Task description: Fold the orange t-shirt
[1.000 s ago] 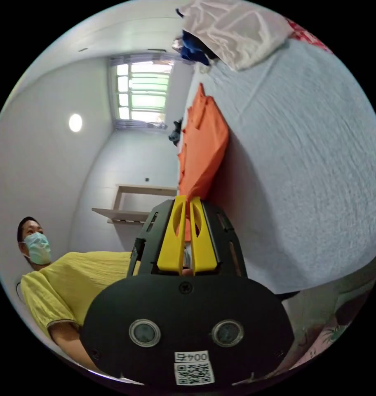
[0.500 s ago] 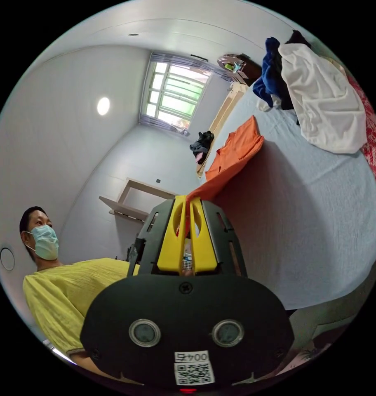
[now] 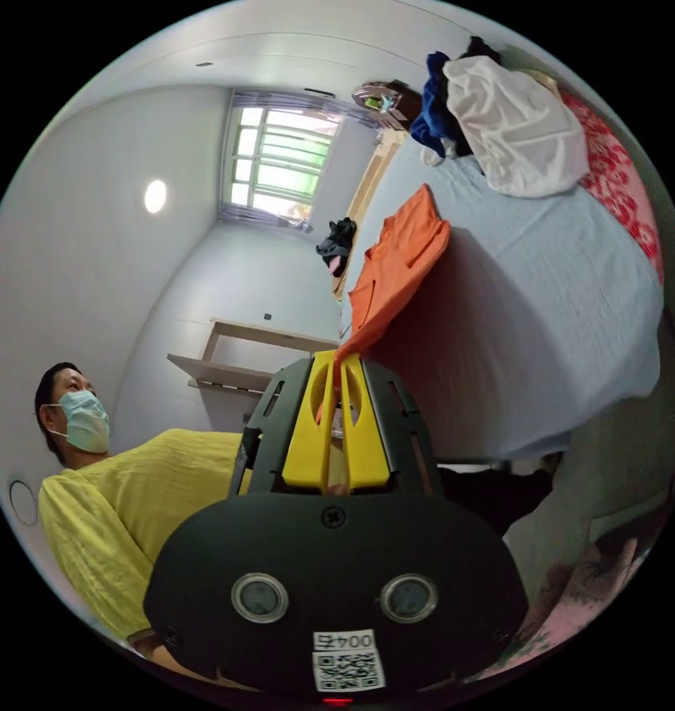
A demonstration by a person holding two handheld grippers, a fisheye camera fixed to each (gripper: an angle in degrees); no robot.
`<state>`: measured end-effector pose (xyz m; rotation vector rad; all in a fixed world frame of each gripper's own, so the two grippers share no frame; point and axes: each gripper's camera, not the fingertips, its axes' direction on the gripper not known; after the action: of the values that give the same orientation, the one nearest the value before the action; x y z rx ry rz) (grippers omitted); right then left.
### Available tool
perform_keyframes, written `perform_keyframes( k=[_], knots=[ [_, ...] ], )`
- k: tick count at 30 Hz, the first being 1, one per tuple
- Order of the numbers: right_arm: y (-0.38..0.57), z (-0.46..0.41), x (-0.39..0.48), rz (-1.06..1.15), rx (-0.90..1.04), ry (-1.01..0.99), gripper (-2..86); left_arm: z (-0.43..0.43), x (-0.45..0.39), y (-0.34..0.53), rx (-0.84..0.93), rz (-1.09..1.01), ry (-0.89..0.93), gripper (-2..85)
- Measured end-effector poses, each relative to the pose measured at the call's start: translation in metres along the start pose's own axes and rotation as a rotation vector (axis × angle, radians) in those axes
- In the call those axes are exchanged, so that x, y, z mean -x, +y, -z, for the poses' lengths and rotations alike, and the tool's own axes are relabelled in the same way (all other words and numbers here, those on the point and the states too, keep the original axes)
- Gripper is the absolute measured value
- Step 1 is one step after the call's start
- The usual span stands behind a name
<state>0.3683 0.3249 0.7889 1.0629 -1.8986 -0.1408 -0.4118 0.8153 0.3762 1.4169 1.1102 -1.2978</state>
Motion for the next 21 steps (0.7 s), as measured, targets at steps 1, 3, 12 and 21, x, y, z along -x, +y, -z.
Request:
perform_keyframes(
  k=[1, 3, 12, 21],
  knots=[
    [0.006, 0.004, -0.005, -0.032, -0.008, -0.004, -0.6, 0.001, 0.0, 0.004, 0.002, 0.01, -0.005, 2.0],
    [0.01, 0.009, -0.014, -0.084, -0.018, -0.008, -0.6, 0.006, 0.003, 0.015, -0.018, 0.053, -0.009, 2.0],
    [-0.072, -0.017, -0.036, -0.132, 0.009, -0.05, -0.6, -0.008, 0.002, -0.014, -0.16, 0.123, 0.107, 1.7],
    [-0.2, -0.058, 0.0, -0.033, 0.025, -0.084, -0.6, -0.006, -0.048, -0.093, -0.298, 0.057, 0.145, 1.6]
  ],
)
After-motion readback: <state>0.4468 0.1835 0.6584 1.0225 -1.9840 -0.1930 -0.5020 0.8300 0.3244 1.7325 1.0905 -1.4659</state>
